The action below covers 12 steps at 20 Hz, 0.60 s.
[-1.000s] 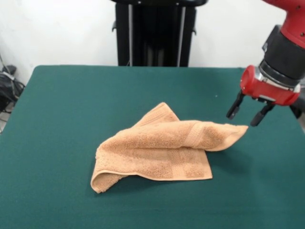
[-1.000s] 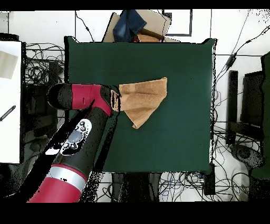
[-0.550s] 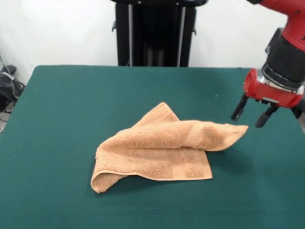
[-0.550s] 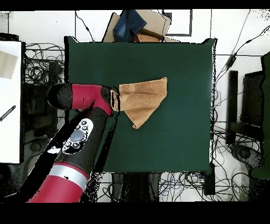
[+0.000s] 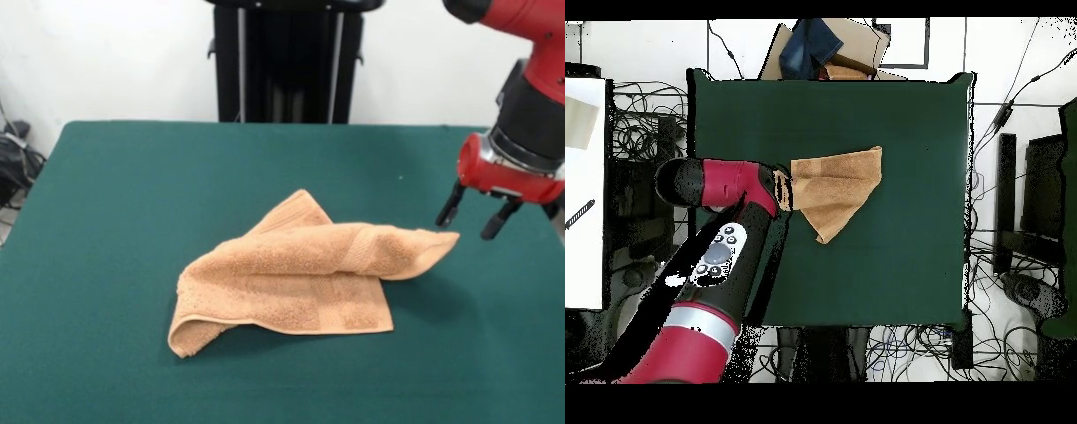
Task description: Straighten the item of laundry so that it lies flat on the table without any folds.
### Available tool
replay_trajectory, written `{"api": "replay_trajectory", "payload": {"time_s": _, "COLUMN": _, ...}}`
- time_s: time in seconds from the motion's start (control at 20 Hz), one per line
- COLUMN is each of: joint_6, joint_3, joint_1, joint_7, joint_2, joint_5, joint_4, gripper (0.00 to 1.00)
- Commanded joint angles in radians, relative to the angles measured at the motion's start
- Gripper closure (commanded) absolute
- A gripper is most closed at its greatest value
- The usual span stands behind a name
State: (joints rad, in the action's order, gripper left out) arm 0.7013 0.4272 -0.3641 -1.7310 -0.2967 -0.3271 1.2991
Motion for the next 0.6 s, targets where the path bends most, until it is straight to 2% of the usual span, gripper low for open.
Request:
{"api": "replay_trajectory", "payload": {"time_s": 0.05, "joint_6": -0.042, "joint_3": -0.142, "joint_1": 0.031, "joint_7": -0.225, "joint_2": 0.030, "joint_5": -0.042, "joint_4": 0.117, "gripper": 0.00}}
{"api": "replay_trajectory", "payload": {"time_s": 0.5, "joint_6": -0.018, "joint_3": -0.099, "joint_1": 0.014, "joint_7": -0.231, "joint_2": 0.038, "joint_5": -0.017, "joint_4": 0.085, "gripper": 0.00}}
{"api": "replay_trajectory", "payload": {"time_s": 0.6, "joint_6": -0.007, "joint_3": -0.113, "joint_1": 0.024, "joint_7": -0.223, "joint_2": 0.040, "joint_5": -0.023, "joint_4": 0.085, "gripper": 0.00}}
